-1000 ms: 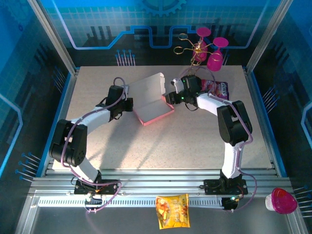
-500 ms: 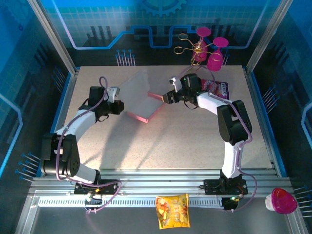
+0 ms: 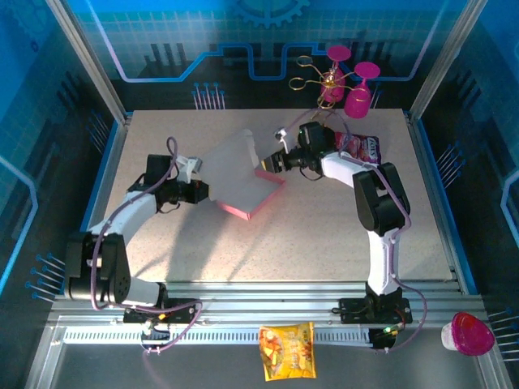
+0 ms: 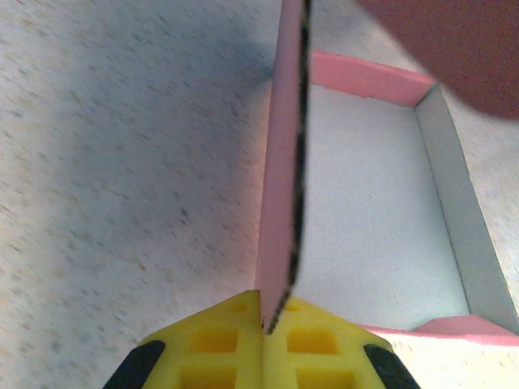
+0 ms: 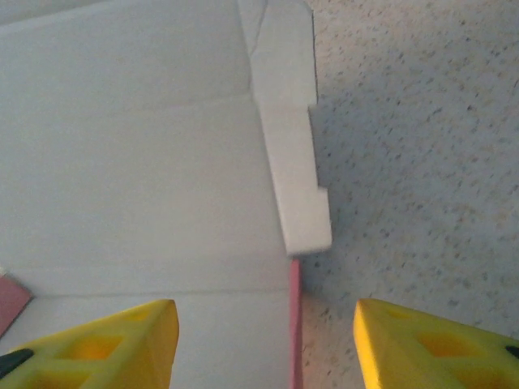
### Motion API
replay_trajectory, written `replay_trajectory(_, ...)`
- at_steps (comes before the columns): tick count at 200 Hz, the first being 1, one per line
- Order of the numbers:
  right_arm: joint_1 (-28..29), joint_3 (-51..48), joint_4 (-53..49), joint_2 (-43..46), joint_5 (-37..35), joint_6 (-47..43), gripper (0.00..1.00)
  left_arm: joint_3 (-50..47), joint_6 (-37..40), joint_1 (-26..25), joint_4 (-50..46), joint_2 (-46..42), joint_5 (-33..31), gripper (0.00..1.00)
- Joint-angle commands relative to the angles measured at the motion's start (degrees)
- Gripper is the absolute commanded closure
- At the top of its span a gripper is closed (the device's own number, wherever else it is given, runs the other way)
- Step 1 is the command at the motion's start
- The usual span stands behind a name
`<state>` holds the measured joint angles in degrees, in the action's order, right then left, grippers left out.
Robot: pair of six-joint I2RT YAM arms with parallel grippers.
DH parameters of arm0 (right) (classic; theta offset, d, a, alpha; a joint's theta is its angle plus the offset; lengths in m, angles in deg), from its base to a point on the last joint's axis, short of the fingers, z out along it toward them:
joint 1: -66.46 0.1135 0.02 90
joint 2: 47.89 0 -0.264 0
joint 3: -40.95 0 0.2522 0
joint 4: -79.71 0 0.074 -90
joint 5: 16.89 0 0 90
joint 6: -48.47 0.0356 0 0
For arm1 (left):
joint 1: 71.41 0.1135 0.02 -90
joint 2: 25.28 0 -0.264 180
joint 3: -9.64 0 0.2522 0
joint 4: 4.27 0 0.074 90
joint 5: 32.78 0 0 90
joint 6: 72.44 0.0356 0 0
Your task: Fold the paper box
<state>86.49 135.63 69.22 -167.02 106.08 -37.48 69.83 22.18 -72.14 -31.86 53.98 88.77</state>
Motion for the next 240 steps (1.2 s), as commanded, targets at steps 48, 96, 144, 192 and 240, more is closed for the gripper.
replay_trajectory(48, -2.2, -10.7, 0.2, 9.8, 6.6, -2.9, 0.39, -0.2, 9.5, -5.4, -8.0, -4.7, 7.2, 1.00)
replay_trajectory(96, -5.4, -9.5, -3.3, 7.4, 12.3, -4.7, 0.40, 2.7, 12.2, -5.8, -11.0, -1.7, 5.7, 1.00)
replay_trajectory(144, -5.5, -3.5, -11.5, 2.8, 14.4, -7.5, 0.41, 5.1, 13.0, -5.5, -12.2, 2.4, 3.8, 1.00)
replay_trajectory(192, -5.4, -3.1, -14.4, 1.3, 13.5, -7.1, 0.44, 7.6, 12.9, -5.3, -13.3, 6.1, -0.8, 1.00)
replay_trajectory(240, -5.3, -7.3, -12.4, 5.2, 14.3, -5.8, 0.50, 10.1, 12.1, -5.3, -14.1, 7.9, -4.1, 1.00)
